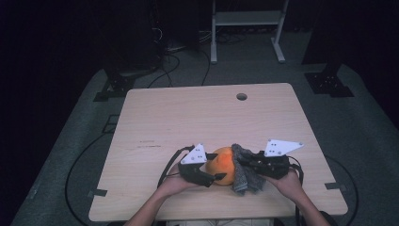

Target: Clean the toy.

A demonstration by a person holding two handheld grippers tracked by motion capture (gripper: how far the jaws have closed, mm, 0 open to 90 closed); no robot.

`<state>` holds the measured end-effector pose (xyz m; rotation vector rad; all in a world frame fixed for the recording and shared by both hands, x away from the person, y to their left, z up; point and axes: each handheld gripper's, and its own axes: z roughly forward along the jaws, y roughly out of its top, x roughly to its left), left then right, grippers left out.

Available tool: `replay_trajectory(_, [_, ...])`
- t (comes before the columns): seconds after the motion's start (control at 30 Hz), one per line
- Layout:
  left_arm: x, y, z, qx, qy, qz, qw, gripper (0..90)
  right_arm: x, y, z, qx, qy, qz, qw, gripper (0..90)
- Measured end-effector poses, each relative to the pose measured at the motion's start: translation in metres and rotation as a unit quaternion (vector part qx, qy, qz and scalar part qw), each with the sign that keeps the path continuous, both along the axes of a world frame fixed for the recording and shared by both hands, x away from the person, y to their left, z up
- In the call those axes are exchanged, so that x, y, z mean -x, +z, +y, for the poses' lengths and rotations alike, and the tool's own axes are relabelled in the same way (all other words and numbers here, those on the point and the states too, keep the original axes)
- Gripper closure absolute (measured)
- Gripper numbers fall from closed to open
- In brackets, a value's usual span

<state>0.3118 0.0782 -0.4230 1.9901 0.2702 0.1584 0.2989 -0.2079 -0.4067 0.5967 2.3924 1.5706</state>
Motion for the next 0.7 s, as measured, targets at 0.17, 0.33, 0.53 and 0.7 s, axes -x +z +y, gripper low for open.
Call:
replay_trajectory(0.17, [-0.002, -0.003, -0.001, 0.004, 0.013, 0.004, 0.9999, 36.4, 0.003, -0.001, -0.007, -0.009, -0.003, 0.012, 0.9999, 81.4])
replay_trajectory(0.33, [0.005, -0.006, -0.013, -0.011, -0.001, 0.001, 0.9999, 42.5, 0.018, 0.022, 0.020, -0.013, 0.049, -0.023, 0.9985, 81.2])
replay_trajectory(0.53, [0.004, -0.005, -0.009, -0.002, -0.005, 0.009, 0.9999, 34.4, 0.017, 0.020, 0.032, 0.032, 0.045, -0.032, 0.9980, 81.5])
replay_trajectory(0.7, [0.006, -0.007, -0.014, -0.015, 0.006, -0.004, 0.9999, 34.9, 0.015, 0.017, 0.030, 0.021, 0.052, -0.016, 0.9983, 81.5])
